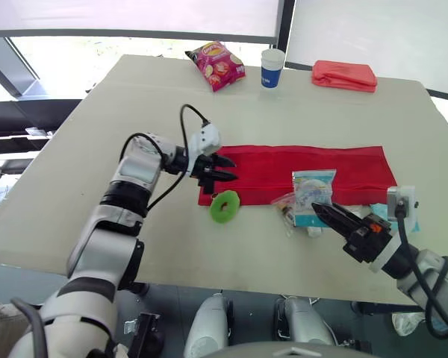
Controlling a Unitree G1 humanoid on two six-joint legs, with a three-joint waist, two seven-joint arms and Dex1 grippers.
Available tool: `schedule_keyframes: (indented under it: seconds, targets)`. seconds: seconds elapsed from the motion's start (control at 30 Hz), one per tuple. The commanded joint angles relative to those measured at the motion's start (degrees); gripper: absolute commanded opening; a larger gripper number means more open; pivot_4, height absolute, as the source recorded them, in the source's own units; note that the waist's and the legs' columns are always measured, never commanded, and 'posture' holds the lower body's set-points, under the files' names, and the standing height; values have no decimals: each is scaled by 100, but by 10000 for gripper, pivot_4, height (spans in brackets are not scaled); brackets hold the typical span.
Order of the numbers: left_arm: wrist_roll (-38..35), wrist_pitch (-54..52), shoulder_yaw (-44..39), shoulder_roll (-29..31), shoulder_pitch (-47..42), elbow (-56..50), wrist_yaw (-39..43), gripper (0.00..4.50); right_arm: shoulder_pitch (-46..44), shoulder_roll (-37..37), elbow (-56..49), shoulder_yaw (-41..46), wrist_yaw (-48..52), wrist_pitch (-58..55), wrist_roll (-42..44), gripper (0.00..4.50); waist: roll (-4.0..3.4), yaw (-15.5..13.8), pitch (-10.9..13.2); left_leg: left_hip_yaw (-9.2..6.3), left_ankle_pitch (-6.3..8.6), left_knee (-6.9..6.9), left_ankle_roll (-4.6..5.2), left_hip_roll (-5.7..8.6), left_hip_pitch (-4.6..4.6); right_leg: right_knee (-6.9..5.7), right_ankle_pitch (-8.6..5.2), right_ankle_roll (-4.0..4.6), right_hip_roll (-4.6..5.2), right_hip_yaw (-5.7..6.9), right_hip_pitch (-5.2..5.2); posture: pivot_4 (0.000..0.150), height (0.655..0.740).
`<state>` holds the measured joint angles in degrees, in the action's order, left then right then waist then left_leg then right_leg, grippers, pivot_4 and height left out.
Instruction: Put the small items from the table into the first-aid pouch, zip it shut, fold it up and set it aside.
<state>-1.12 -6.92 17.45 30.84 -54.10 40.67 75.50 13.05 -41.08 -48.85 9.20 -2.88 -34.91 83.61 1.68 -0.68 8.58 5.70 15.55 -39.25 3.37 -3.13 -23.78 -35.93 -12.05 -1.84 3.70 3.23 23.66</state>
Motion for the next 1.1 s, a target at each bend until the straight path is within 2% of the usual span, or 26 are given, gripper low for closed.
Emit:
schedule_keyframes:
  seconds: [0.03,0.3,0.43,0.8,0.9,1.0,1.1]
  targets:
    - [352,465,164,-28,-77,40,-64,20467,-1,50,-259,-21,-40,90,-36,827,0,-10,0,-1,0,1,0,-3,0,0,0,1,-2,0,2,1500,7400]
    - [643,815,257,-105,-26,67,-119,20467,41,73,-322,-68,-146,95,-89,723,0,-20,0,-2,0,-3,1,-3,-3,0,-5,9,1,-12,0,1500,7400]
    - [582,648,200,-110,-19,-39,23,20467,30,71,-318,-85,-169,93,-82,718,0,-16,0,-3,0,-3,1,-3,-2,-1,-4,9,-1,-12,0,1500,7400]
    - [1144,1276,396,-168,210,-129,-700,20467,-288,17,-139,-310,-301,-69,-41,712,-2,-21,-4,-4,0,-6,1,-4,2,-2,-4,7,-1,-12,-3,1500,7400]
    - [1090,1152,352,-160,485,-498,-703,12547,-749,134,93,-671,-557,-221,21,706,-12,-16,-14,-2,0,-8,1,-5,5,-4,-5,10,0,-13,-5,1500,7400]
    - [918,756,210,-201,562,-708,-642,0,-1476,398,551,-1101,-834,-424,-23,496,-14,-12,-20,-3,-1,-11,1,-5,7,-8,-10,19,0,-13,-6,1500,7400]
    - [722,247,86,-260,528,-847,-516,0,-2243,820,1267,-1465,-1039,-653,-249,494,-18,-16,-22,-3,-1,-13,2,-4,4,-9,-8,17,-1,-13,-5,1500,7400]
